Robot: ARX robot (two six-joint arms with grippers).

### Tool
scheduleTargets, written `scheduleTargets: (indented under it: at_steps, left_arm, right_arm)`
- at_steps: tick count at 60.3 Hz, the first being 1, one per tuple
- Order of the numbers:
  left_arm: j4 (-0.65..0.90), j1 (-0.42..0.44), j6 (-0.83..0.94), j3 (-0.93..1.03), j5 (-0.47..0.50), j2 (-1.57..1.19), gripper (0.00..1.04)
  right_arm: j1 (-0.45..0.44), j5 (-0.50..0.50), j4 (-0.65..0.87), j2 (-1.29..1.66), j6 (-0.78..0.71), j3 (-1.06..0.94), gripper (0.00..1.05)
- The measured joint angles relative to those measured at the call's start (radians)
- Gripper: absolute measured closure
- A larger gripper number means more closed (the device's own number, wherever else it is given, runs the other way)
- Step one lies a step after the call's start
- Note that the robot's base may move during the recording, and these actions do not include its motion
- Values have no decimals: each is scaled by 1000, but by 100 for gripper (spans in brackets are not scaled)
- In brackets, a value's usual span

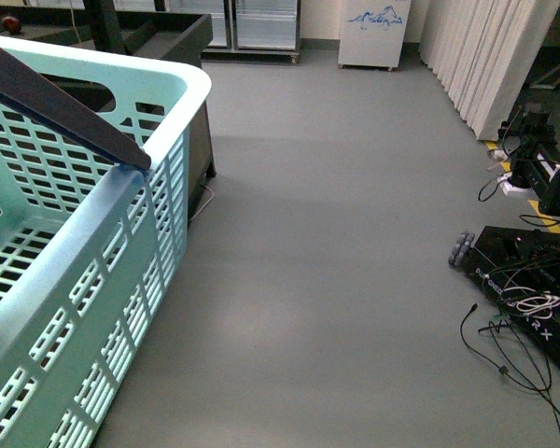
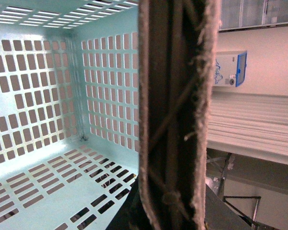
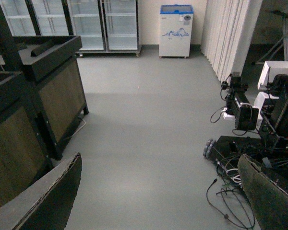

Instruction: Pick lemon and mango into basket

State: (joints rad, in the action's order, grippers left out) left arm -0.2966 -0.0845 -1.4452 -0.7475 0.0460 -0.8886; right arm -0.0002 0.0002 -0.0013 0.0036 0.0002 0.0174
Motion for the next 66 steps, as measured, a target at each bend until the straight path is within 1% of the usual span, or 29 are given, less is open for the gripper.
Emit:
scheduleTargets:
  at_steps: [44, 54, 66]
  left_arm:
    - [0, 0, -1, -3, 2, 0, 99]
    - [0, -6, -9, -3, -21, 0, 99]
    - [0, -5, -5, -4, 2, 3, 99]
  right_arm:
    - [0, 2, 0, 0, 0, 0, 9]
    - [0, 3, 0, 0, 0, 0, 9]
    - [0, 3, 0, -1, 0, 0, 9]
